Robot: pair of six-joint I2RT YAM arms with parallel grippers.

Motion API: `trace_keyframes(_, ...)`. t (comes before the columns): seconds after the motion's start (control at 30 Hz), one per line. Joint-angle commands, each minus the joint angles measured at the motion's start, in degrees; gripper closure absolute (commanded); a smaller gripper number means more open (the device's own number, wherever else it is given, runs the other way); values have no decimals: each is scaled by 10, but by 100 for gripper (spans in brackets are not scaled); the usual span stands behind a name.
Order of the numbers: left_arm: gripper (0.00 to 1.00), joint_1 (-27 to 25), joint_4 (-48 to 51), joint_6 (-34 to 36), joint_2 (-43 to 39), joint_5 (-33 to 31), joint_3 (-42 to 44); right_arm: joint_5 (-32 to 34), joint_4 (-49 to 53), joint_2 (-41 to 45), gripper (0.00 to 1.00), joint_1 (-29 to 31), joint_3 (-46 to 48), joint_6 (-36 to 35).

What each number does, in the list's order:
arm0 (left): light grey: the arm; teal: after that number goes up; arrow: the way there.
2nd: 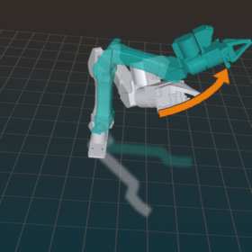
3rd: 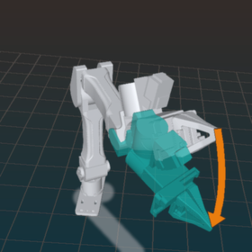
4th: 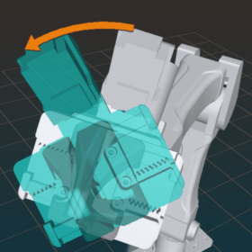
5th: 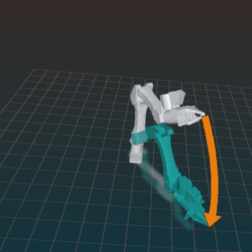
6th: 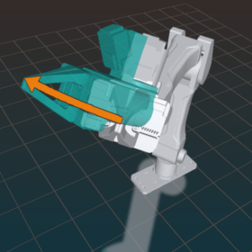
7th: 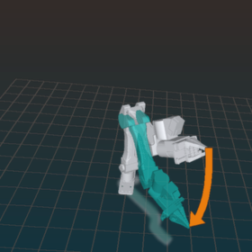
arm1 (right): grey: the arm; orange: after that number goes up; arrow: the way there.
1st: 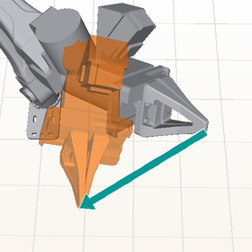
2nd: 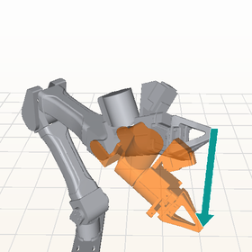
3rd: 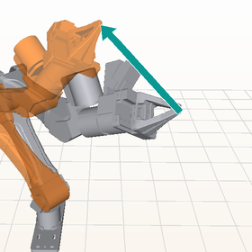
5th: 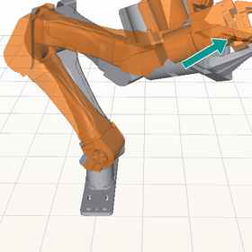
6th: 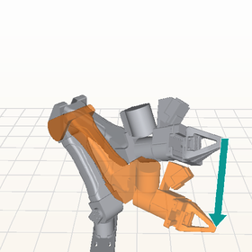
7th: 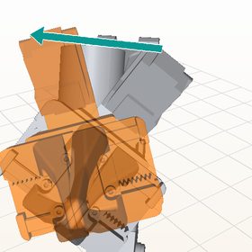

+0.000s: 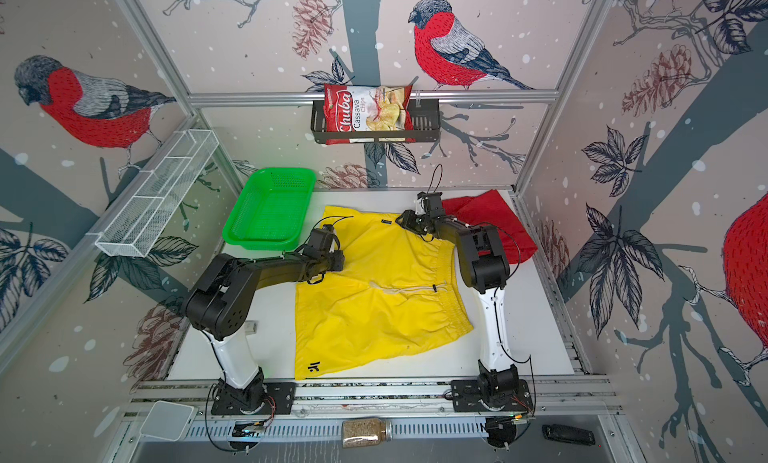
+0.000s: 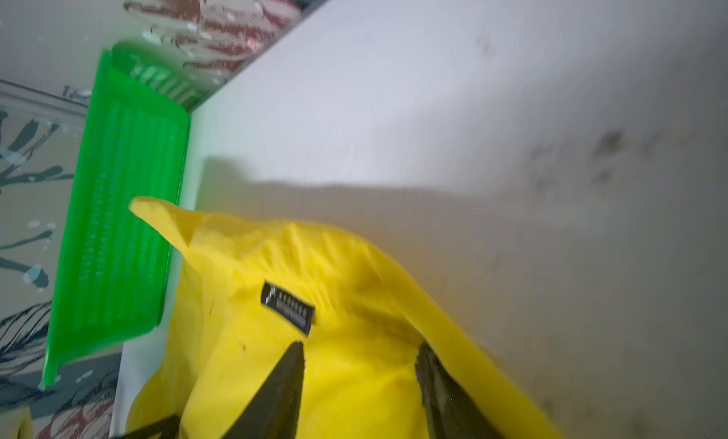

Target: Fold and stack the shorts

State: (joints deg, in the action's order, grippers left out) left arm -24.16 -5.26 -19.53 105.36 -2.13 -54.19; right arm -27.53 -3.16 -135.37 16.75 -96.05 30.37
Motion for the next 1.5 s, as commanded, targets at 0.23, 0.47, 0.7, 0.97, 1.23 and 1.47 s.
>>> trace_keyframes(0.23,49,2,81,-16,-82,-9,-11,27,58,90,49,20,-33,-30)
trace_keyframes(0.47,55,14,71,-54,-148,4,16,38,-11,253,49,96,194,-2)
trace_keyframes(0.7,58,58,39,-51,-98,21,31,43,-59,252,49,125,291,31)
trace_keyframes(0.97,66,81,17,-49,-18,-8,42,62,-31,160,49,74,261,21)
trace_keyframes(1.23,59,85,34,-29,-20,-18,-5,74,-14,97,49,30,184,24)
trace_keyframes(1.47,48,85,113,-31,-171,3,-25,57,-2,206,47,52,166,-14)
